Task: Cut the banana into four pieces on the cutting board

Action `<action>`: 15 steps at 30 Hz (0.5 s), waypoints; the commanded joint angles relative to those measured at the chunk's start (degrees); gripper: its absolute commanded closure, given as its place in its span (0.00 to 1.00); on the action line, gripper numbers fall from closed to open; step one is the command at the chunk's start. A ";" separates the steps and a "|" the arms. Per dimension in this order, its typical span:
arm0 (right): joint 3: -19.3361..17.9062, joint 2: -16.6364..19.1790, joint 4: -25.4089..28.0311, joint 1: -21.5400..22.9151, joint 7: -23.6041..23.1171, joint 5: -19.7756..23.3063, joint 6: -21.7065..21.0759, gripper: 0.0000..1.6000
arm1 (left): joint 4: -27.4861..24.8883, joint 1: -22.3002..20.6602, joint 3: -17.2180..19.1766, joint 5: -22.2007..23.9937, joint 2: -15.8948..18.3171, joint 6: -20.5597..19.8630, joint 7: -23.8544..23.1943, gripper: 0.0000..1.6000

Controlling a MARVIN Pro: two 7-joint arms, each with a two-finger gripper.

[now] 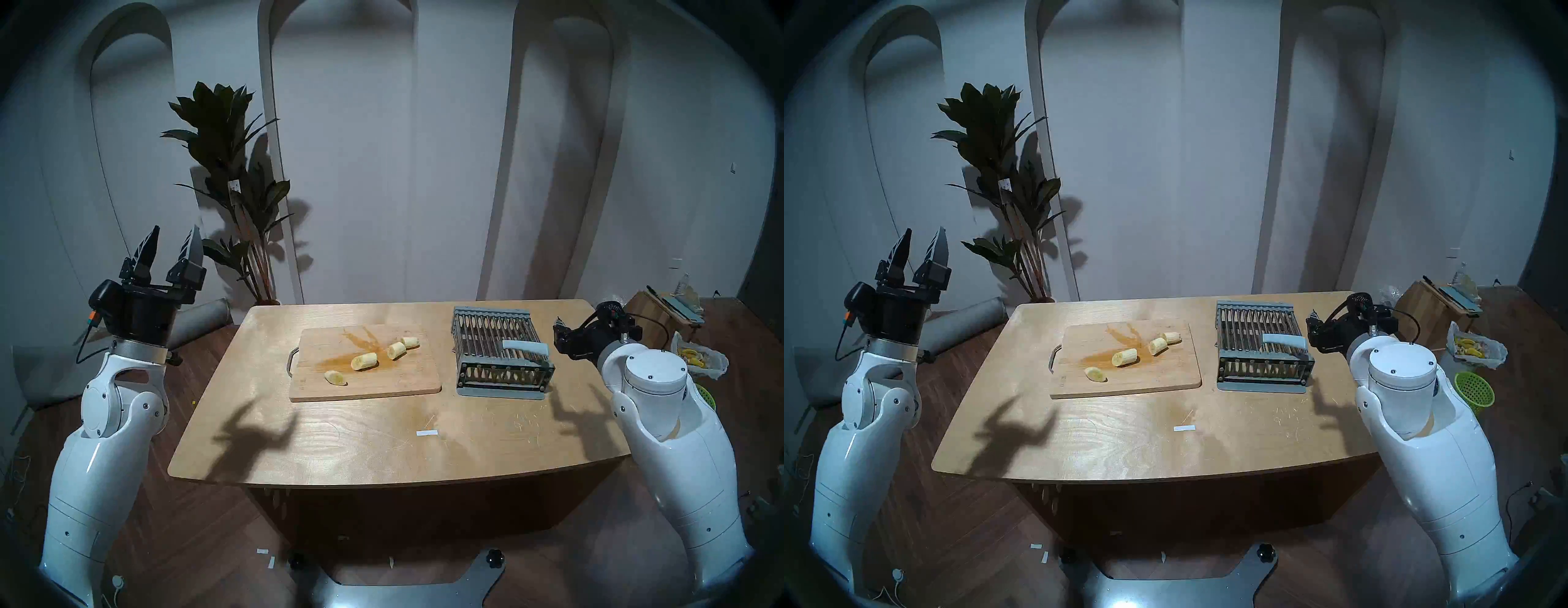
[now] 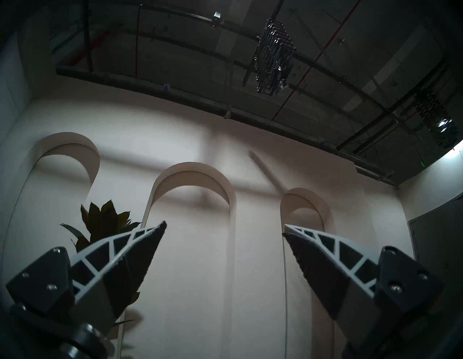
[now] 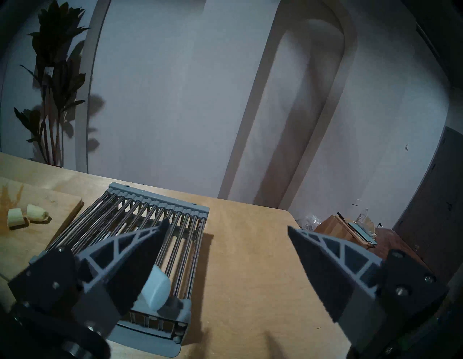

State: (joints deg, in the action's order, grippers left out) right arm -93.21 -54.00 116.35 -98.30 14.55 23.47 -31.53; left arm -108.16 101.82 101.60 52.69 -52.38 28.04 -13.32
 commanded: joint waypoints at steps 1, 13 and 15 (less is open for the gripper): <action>-1.38 1.29 2.56 -4.05 -1.09 -1.53 5.11 0.00 | -4.36 3.50 1.94 -0.87 1.82 -4.03 2.42 0.00; -3.60 2.32 3.89 -9.07 -3.77 -3.77 13.96 0.00 | -10.12 9.41 4.27 -4.27 3.69 -13.12 7.99 0.00; -3.81 2.37 4.00 -9.79 -4.35 -3.97 15.48 0.00 | -11.00 10.17 4.77 -5.66 4.17 -14.33 8.99 0.00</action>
State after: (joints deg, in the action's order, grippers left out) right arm -95.43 -52.44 118.49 -105.17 11.37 20.61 -21.50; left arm -115.17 108.78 104.39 49.91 -50.15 16.97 -6.89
